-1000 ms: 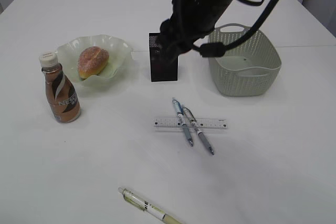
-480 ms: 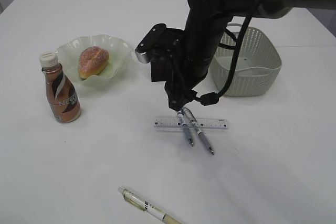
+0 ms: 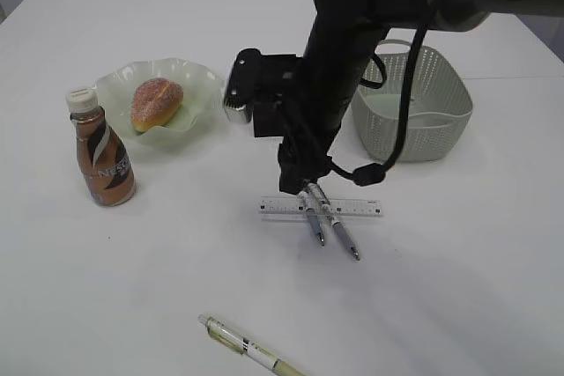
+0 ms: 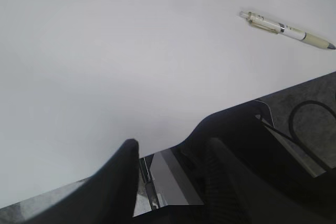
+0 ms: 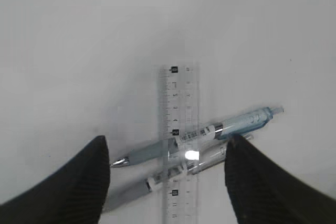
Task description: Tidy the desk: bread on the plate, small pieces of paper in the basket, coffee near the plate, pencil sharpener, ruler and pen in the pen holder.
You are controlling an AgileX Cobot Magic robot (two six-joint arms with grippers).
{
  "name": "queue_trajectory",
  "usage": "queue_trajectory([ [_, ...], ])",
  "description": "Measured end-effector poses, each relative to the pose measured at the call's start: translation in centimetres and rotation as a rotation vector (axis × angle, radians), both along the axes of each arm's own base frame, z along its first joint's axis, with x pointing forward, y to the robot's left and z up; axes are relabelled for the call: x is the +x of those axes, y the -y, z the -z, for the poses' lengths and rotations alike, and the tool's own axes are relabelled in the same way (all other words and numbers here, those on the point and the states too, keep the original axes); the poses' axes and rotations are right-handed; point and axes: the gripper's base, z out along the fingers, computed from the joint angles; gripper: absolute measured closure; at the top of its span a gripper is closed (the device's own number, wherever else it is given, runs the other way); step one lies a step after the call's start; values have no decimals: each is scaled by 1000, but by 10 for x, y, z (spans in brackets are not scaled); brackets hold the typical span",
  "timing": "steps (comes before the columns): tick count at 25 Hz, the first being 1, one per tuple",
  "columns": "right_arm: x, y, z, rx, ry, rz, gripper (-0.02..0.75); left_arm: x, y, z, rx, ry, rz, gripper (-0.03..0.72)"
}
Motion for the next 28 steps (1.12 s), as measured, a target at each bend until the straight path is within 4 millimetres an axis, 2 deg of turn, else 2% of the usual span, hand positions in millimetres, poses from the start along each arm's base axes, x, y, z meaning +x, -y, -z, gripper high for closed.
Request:
queue_trajectory([
  [4,1,0,10,-42,17,-179,205,0,0,0,2,1,0,381],
  [11,9,-4,54,-74,-16,-241,203,0,0,0,4,1,0,381],
  [21,15,-7,71,-74,10,-230,203,0,0,0,4,1,0,381],
  [28,22,-10,69,-48,86,-211,203,0,0,0,4,1,0,381],
])
